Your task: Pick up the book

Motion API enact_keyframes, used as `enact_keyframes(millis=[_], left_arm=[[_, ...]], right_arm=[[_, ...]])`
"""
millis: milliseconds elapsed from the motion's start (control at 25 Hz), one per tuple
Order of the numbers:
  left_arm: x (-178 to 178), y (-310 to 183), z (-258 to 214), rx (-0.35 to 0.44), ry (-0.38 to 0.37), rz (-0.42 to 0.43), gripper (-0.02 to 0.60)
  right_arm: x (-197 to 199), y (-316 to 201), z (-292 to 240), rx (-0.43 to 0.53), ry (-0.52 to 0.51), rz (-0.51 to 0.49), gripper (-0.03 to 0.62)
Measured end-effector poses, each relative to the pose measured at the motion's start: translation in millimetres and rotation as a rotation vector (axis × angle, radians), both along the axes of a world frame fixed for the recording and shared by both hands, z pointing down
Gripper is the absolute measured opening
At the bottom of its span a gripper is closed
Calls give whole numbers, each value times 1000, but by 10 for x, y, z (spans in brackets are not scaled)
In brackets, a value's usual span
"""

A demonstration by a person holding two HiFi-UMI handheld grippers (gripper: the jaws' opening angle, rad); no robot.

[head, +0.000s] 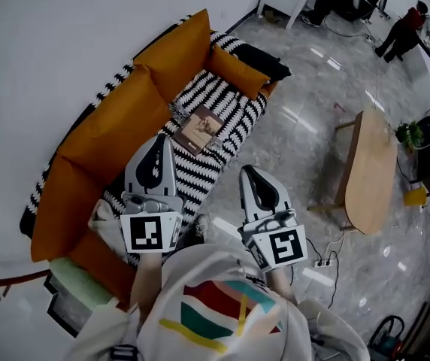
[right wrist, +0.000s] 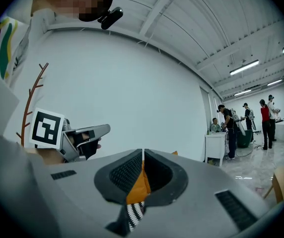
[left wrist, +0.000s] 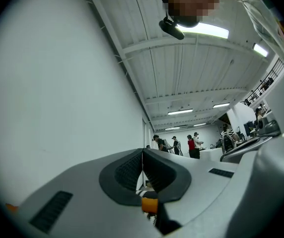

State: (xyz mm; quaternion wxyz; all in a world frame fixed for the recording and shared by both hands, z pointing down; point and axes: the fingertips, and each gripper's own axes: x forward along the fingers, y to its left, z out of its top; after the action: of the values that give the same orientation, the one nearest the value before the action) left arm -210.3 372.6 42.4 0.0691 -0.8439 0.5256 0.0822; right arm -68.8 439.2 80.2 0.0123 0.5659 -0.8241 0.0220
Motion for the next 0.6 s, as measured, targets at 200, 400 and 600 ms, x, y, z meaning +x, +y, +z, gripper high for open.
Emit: enact_keyframes(millis=[200,400,600], left_arm=[[-96,-338,123,-28,-28,7,8],[-43,-621,243,-57,-51,-4,8],[155,-1055,340,-75,-72,-27,8]], right_arm=[[-90,-379,96,-32,-2,-21,20],[1,-722,253,-72,-33,-33,20],[236,-1267,384,-83,-71,-58,20]])
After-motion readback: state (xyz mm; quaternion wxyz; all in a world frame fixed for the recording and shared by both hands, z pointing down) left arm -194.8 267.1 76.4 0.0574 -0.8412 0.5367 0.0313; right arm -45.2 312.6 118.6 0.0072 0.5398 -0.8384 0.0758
